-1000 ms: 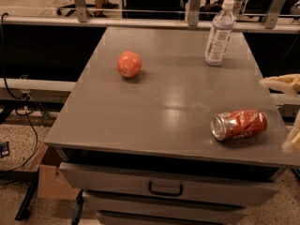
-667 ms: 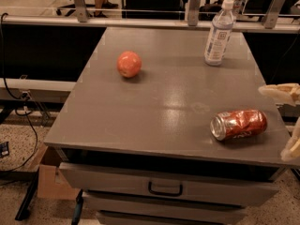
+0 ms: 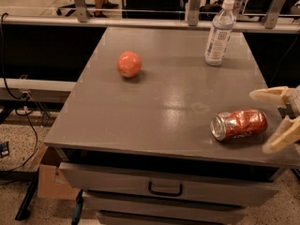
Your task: Move coke can near blue plastic bottle
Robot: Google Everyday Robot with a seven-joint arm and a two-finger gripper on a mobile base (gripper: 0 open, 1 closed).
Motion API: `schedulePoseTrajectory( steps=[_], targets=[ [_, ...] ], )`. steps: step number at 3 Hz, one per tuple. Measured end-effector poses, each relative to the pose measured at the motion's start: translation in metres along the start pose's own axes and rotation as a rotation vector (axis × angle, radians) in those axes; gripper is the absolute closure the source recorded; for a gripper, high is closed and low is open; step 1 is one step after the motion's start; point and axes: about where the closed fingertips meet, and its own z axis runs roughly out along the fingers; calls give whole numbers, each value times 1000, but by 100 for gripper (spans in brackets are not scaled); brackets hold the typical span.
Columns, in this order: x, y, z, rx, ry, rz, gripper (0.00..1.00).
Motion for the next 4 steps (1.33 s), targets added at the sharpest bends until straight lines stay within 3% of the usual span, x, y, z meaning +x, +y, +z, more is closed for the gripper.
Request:
schedulePoseTrajectory(
  steps=[2,3,4],
  targets=[
    [-1,-7,11,-17,-8,33,63],
    [-6,-9,8,43,-58,92,86],
    [-19,-21,-9,194,-121,163,100]
  ],
)
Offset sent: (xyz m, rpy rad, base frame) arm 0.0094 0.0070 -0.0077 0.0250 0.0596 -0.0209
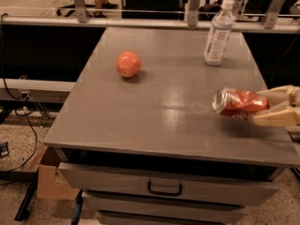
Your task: Move coke can near blue plastic bottle
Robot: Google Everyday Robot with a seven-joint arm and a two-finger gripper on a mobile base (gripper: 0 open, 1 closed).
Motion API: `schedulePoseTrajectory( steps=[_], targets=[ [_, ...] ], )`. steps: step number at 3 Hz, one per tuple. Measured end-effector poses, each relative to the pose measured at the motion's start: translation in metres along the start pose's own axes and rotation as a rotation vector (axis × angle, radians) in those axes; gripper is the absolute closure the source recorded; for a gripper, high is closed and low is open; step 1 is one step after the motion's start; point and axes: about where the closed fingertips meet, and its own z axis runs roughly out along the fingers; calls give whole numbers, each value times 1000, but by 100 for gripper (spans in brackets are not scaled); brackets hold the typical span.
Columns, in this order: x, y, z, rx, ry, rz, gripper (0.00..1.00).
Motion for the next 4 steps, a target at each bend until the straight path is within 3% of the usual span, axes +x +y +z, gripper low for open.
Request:
schedulePoseTrajectory(
  steps=[1,2,3,4],
  targets=[
    [-14,-19,-12,170,24,63,100],
    [-23,-44,-28,337,162,105,100],
    [-21,-72,-32,434,297,136,100],
    [1,-106,-36,529,415,237,100]
  ],
)
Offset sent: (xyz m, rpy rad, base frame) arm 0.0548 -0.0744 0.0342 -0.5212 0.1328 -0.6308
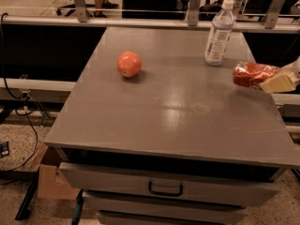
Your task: Move coke can near blue plastic bottle
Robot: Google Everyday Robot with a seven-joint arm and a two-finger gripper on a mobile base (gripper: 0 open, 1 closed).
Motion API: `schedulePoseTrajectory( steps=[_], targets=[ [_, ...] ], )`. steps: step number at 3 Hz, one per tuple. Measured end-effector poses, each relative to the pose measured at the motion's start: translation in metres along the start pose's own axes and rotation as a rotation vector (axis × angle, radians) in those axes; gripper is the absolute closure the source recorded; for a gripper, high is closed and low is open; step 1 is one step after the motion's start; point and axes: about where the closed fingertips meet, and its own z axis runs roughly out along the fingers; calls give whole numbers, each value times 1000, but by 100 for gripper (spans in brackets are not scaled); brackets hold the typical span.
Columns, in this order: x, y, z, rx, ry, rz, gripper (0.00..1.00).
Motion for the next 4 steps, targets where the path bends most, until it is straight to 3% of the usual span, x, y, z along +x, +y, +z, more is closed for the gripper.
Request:
schedulePoseTrajectory(
  steps=[1,2,3,4],
  targets=[
    [5,-14,11,29,14,78,100],
    [1,-24,24,34,-1,119,100],
    [-7,-30,38,21,-17,132,100],
    [-14,-32,50,-2,-22,145,91]
  ],
)
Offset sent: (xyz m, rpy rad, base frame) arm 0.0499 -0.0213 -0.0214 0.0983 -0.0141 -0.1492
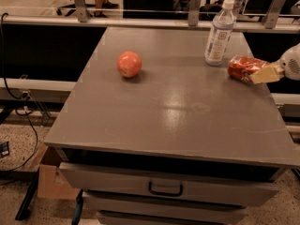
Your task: Move coke can near blue plastic bottle
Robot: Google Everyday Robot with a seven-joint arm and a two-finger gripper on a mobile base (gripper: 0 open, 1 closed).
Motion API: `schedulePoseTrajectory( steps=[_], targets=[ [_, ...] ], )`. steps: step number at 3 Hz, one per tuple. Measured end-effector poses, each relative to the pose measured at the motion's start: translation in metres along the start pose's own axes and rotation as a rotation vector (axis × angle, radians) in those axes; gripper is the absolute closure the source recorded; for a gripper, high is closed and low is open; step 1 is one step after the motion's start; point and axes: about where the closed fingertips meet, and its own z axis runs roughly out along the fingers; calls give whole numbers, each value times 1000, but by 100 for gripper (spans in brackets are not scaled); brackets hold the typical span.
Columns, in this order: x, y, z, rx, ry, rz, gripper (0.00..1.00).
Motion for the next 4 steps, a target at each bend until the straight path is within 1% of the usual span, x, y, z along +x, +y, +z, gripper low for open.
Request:
schedulePoseTrajectory(
  steps=[1,2,4],
  targets=[
    [-8,4,10,-35,-9,3,75],
    [-16,11,20,-73,-19,2,52],
    [-25,21,33,-125,-20,-9,6]
  ],
)
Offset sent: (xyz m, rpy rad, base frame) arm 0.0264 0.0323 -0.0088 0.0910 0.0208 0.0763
